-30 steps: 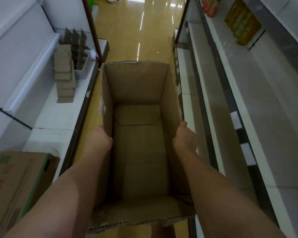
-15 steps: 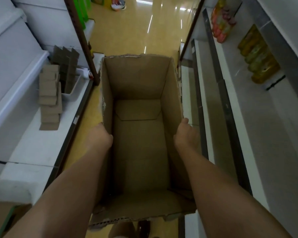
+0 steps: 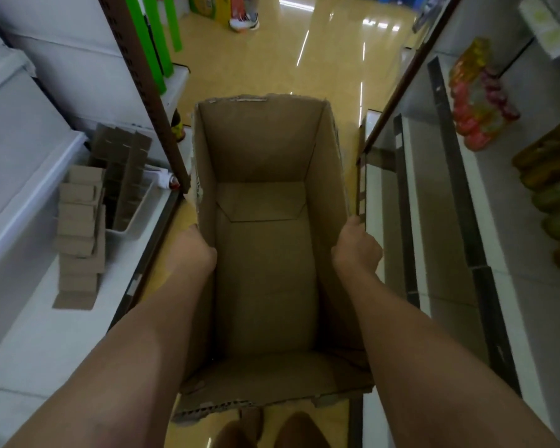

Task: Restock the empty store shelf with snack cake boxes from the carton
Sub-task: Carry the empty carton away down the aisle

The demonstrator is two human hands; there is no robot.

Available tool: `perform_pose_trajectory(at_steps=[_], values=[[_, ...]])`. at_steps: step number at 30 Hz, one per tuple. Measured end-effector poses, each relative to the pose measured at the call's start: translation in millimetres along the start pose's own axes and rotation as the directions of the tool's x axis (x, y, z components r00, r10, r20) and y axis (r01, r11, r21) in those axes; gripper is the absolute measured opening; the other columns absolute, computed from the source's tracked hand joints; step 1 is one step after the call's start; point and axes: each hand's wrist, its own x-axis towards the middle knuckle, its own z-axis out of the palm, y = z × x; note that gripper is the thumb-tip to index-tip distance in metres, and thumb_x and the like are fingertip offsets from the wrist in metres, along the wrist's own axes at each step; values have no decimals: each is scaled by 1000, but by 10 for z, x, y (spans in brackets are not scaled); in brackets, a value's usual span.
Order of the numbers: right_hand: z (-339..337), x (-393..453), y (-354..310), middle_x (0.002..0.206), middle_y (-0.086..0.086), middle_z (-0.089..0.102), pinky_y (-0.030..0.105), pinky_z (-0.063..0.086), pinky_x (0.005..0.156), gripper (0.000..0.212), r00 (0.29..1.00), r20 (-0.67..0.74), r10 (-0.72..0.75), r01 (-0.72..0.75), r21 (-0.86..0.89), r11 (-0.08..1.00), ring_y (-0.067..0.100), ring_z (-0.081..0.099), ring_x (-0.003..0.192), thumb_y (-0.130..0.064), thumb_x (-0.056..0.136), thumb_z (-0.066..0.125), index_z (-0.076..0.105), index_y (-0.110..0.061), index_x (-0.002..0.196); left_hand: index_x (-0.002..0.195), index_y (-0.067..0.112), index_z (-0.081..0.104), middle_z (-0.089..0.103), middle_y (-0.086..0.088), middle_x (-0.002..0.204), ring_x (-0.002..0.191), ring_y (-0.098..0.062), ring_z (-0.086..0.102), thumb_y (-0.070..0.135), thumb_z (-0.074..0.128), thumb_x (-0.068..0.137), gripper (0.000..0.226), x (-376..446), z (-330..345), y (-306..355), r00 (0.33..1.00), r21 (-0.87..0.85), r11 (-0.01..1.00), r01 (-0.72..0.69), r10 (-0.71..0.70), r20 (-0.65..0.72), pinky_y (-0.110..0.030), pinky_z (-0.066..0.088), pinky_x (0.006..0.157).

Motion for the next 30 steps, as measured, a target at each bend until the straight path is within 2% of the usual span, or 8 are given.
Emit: perform_pose_trajectory(at_steps=[3,5,9,13,16,20,25,30], values=[[-102,488,-273,97,6,58,28,38,64,34,1000,-7,-13,13,2,1000,16,50,77,-13,97,52,41,-8,128,114,2,55,60,-18,108,96,-31,59,8,57,86,29,506,-117,227,998,24,998,61,-61,-3,-37,46,73],[-146,844,-429,93,4,54,27,37,63,32,1000,-3,-16,16,4,1000,14,46,74,-14,97,52,41,-9,127,116,2,56,61,-18,110,101,-34,60,9,58,86,31,854,-155,383,996,27,996,84,-84,-2,-39,48,76],[-228,1652,-727,89,3,50,27,37,63,33,999,2,-49,49,29,998,13,47,75,-14,97,52,41,-9,127,115,1,55,60,-18,112,104,-34,58,10,57,88,28,1605,-180,746,997,39,996,79,-78,-11,-35,42,76],[-355,2608,-1030,92,4,53,28,36,62,34,997,3,-76,76,6,997,14,47,74,-14,97,52,41,-9,128,117,1,53,58,-19,116,108,-34,56,9,55,90,28,2378,-202,1227,992,3,993,120,-120,-27,-38,44,81],[-497,3293,-1252,88,3,53,29,37,60,39,996,-9,-91,91,-11,996,15,47,72,-12,97,51,38,-9,133,114,0,53,59,-20,113,101,-32,57,8,54,91,25,2913,-236,1595,994,19,994,110,-109,-25,-39,43,81],[-711,4141,-1493,85,3,52,30,39,62,34,991,-18,-131,131,-17,991,15,47,71,-12,96,51,39,-10,128,119,1,51,56,-20,119,111,-35,54,11,55,92,29,3564,-284,2144,973,18,974,227,-226,-46,-37,36,76],[-881,5088,-1791,80,2,47,31,38,64,29,987,-13,-157,156,-49,986,16,47,71,-10,96,49,41,-11,123,114,2,52,58,-20,113,104,-35,57,13,56,91,26,4408,-291,2571,976,-5,976,217,-217,-2,-43,48,81],[-964,5991,-2171,83,2,53,29,41,58,27,982,-2,-188,187,-81,979,16,54,70,-12,96,52,41,-11,121,121,0,51,56,-21,122,114,-36,54,13,56,92,32,5258,-357,2986,976,34,975,218,-217,-33,-41,47,88]])
